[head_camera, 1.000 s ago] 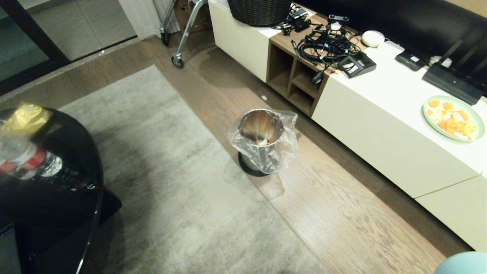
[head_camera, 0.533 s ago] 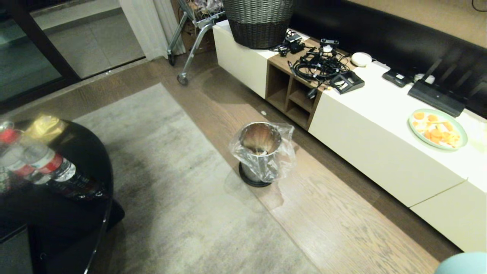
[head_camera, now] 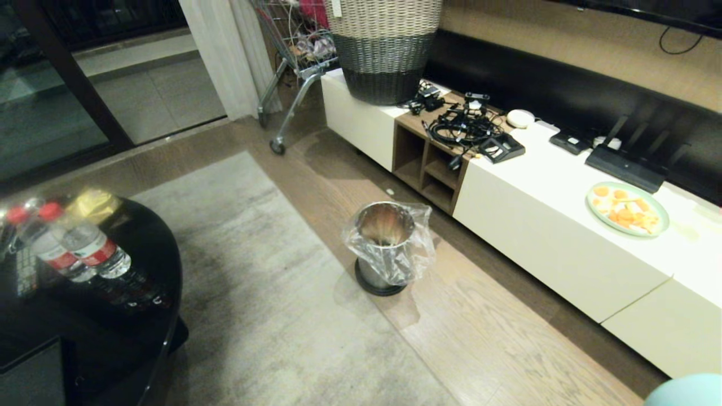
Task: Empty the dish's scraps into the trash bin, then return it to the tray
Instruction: Put the bowl back to the table
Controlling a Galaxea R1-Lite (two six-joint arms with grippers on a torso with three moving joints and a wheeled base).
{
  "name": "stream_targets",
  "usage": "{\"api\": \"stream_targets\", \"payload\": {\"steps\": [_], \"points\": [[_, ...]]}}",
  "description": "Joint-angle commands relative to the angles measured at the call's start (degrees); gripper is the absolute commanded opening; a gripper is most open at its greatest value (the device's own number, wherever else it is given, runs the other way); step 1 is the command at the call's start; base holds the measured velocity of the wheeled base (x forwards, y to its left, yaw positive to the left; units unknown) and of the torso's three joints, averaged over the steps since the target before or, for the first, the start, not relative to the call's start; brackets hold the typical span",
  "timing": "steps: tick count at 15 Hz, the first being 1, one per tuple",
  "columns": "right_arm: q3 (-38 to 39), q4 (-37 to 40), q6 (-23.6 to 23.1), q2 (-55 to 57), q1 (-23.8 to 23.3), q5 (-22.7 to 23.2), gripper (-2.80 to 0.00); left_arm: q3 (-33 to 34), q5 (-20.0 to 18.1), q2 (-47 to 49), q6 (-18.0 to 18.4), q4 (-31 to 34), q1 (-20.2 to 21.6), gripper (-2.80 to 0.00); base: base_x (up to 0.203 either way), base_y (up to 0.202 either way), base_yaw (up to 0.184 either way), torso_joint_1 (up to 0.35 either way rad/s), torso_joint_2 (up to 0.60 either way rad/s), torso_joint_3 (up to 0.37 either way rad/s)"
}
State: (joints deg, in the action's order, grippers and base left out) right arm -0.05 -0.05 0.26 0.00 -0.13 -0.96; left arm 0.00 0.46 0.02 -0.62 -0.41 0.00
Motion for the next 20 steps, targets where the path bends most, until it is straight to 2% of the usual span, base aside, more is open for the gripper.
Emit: {"api": "stream_targets", "payload": {"steps": [1,11,20], "points": [[0.02,-0.04,0.00,0.09,-0.04,0.00,-2.80,0.00,0.06,-0.02,-0.17,-0.02,0.00,-2.80,0.000,0.000,0.000,0.003,0.00,0.206],[-0.03,-0.04,0.00,0.07,0.02,0.00,-2.80,0.00,-0.02,-0.02,0.09,-0.02,0.00,-2.80,0.000,0.000,0.000,0.000,0.00,0.196],[-0.01,-0.04,0.00,0.09,-0.04,0.00,-2.80,0.00,0.06,-0.02,0.09,-0.02,0.00,-2.80,0.000,0.000,0.000,0.002,0.00,0.029]]}}
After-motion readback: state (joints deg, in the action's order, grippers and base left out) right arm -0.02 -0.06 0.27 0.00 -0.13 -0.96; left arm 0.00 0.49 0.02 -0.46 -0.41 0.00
